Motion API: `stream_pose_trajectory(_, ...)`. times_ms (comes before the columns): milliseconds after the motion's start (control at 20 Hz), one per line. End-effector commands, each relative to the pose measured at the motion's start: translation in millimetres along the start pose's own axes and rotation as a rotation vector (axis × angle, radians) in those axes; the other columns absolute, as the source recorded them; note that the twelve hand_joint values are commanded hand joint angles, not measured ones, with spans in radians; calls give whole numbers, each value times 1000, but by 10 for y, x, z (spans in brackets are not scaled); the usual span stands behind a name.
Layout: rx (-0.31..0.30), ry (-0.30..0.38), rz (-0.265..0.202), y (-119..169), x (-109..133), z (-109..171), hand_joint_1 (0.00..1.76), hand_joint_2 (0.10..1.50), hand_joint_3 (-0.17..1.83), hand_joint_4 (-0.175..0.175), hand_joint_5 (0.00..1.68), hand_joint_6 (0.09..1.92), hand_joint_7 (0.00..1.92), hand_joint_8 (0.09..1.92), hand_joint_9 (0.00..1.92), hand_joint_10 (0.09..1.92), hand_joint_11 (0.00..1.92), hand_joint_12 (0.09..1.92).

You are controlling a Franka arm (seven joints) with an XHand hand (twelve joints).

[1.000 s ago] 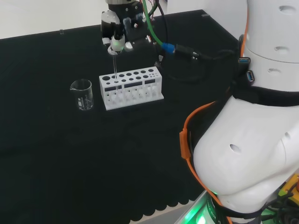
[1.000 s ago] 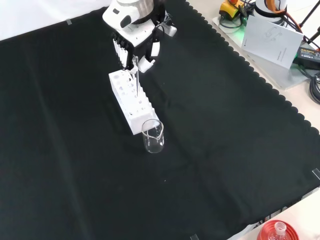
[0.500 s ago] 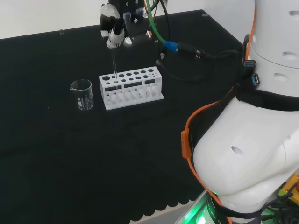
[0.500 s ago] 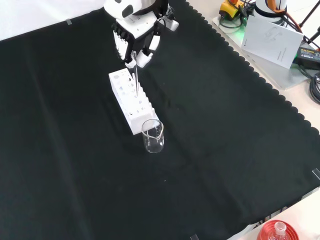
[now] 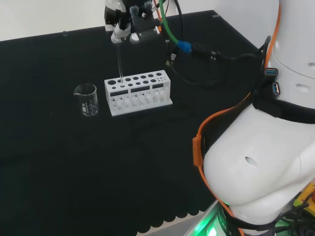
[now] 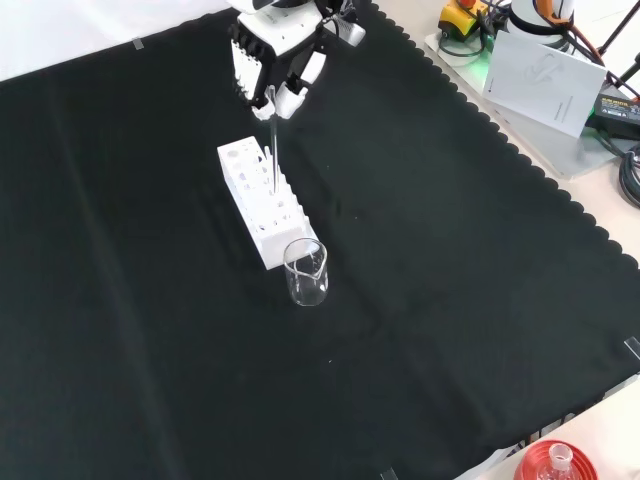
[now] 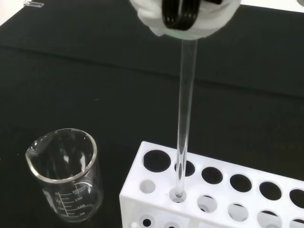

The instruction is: Take the glass rod from the white test tube rack.

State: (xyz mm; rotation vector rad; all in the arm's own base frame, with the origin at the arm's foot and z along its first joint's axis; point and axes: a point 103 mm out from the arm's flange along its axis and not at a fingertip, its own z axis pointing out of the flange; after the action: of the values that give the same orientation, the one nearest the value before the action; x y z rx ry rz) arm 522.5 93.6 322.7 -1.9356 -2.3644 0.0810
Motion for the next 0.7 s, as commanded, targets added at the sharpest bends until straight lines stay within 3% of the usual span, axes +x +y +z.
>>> stream_pose_trajectory(50,-14,-5,4,-167,4,-155,1404,1032,70,-175,934,850,1108,865,1088,1071,1333,862)
stream_pose_trajectory(350,-46,-16,6,-187,81,-240,1404,1036,63,-175,933,834,1109,871,1089,1071,1340,859)
stream_pose_trajectory(500,-63,-12,1,-194,90,-303,1428,711,615,-175,1017,821,1228,810,1239,989,1381,814)
stream_pose_trajectory(700,-71,-11,1,-207,105,-384,1434,627,757,-175,1039,819,1257,802,1281,966,1394,801)
